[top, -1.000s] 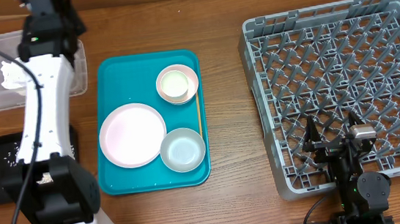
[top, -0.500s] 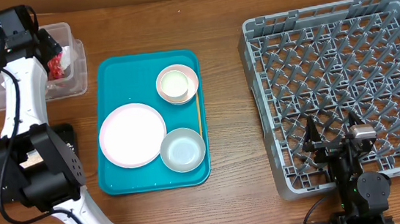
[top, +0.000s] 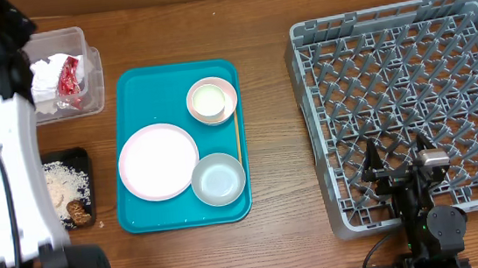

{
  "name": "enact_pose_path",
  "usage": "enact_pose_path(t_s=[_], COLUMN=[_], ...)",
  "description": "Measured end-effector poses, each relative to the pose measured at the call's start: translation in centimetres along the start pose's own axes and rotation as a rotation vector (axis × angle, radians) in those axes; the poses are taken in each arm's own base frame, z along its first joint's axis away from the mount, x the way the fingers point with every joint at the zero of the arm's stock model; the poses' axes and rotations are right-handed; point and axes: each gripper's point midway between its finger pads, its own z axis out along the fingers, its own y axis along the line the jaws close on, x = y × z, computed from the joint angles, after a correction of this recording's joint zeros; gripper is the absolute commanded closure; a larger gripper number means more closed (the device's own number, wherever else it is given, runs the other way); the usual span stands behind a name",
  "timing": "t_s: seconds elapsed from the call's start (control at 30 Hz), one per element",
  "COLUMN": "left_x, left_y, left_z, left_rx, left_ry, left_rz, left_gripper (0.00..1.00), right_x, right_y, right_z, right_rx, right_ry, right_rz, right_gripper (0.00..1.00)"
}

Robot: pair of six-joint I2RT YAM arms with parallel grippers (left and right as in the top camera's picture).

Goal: Sort waste into correct bins and load items into the dishwasher
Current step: 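Carry the red wrapper into the clear bin and release, then reach the right gripper to the white cup on the teal tray and grasp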

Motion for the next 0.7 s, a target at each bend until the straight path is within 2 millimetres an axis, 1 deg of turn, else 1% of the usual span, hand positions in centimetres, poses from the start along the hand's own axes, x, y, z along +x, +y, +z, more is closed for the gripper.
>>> enact_pose_path(t_s=[0.07,0.1,0.13,0.2,0.23,0.33,0.4,0.47,0.53,0.7], left_x=[-2.1,-2.6,-3.1,-3.4,-3.1,-1.1,0.2,1.4,2.2,2.9], left_y=[2.1,2.9,4.3,6.5,7.6,10.7,12.1,13.0,13.2,12.9], left_z=[-2.9,-3.8,-4.8,-5.7,-5.9,-5.9,-5.8,-5.9,-5.9,-5.5], left_rx=[-0.059,-0.086,-0.13,-0.199,-0.236,-0.344,-0.392,-0.422,-0.434,-0.416], left_ry=[-0.056,-0.07,-0.084,-0.086,-0.071,0.021,0.081,0.135,0.172,0.202], left_rz=[-0.022,-0.026,-0.032,-0.036,-0.029,0.019,0.049,0.078,0.099,0.105], left_gripper=[0.0,0.0,0.0,0.0,0.0,0.0,0.0,0.0,0.0,0.0], right_x=[0.0,0.0,0.0,0.0,0.0,0.0,0.0,0.0,0.0,0.0], right_y=[0.0,0.0,0.0,0.0,0.0,0.0,0.0,0.0,0.0,0.0], right_z=[0.0,0.0,0.0,0.0,0.0,0.0,0.0,0.0,0.0,0.0], right_rx=[0.0,0.0,0.0,0.001,0.0,0.0,0.0,0.0,0.0,0.0], right_ry=[0.0,0.001,0.001,0.0,0.001,0.001,0.0,0.0,0.001,0.001], right_rz=[0.0,-0.001,0.0,-0.001,0.0,-0.001,-0.001,0.0,-0.001,-0.001], right_gripper=[0.0,0.0,0.0,0.0,0.0,0.0,0.0,0.0,0.0,0.0])
